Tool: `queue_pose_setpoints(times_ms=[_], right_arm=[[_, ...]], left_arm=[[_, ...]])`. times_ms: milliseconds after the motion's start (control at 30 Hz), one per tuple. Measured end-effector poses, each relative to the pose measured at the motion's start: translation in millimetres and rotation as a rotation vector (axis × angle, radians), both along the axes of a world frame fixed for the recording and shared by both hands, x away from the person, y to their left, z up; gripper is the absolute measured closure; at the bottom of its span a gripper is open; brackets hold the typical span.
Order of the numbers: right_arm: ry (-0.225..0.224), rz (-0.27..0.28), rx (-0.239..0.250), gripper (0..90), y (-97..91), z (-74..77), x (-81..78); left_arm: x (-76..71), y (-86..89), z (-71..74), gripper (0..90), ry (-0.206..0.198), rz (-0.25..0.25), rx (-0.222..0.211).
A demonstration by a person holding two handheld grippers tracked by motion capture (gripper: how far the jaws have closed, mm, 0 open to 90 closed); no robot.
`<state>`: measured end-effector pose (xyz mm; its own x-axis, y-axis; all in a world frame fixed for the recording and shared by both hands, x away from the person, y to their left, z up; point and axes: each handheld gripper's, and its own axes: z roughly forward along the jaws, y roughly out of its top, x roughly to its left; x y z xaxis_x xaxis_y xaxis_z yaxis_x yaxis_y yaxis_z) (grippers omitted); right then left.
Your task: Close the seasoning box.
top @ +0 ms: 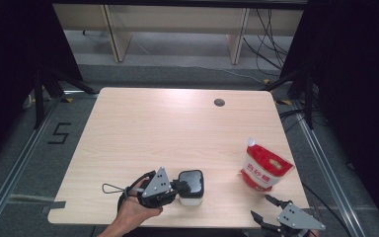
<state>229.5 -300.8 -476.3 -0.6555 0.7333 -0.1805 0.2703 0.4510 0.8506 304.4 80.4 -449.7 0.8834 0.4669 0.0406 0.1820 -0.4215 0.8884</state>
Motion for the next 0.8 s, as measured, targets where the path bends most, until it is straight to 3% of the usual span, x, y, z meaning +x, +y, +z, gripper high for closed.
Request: queue_pose_setpoints(times_ms=[33, 67, 100, 233, 367, 533, 800], right_arm=[[-0.016, 0.005, -0.007, 33.1, -0.1, -0.2, 0.9], [-0.009, 0.0, -0.01, 33.2, -0.1, 0.1, 0.2], [0.004, -0.004, 0.0, 33.2, 0.7, -0.2, -0.6], [0.006, -0.001, -0.001, 33.2, 1.2, 0.1, -0.8], [0.004, -0.002, -0.003, 33.1, 0.7, -0.3, -0.4], [0.003, 0.001, -0.004, 33.1, 1.3, -0.8, -0.1], [0.018, -0.002, 0.0, 32.8, 2.8, -1.5, -0.9]], left_arm=[[-0.4, -0.4, -0.9, 85.4, 0.01, 0.006, 0.004], [1.0, -0.3, -1.2, 85.2, -0.002, -0.01, 0.014], [-0.2, -1.2, -2.3, 84.9, 0.015, 0.003, 0.008], [1.0, -0.9, -3.8, 84.9, 0.016, 0.003, 0.008], [2.0, 1.6, -2.7, 81.2, 0.018, -0.002, -0.015], [1.7, 8.5, 3.0, 65.7, 0.043, -0.001, -0.079], [0.4, 21.3, 6.8, 43.4, 0.052, 0.017, -0.08]])
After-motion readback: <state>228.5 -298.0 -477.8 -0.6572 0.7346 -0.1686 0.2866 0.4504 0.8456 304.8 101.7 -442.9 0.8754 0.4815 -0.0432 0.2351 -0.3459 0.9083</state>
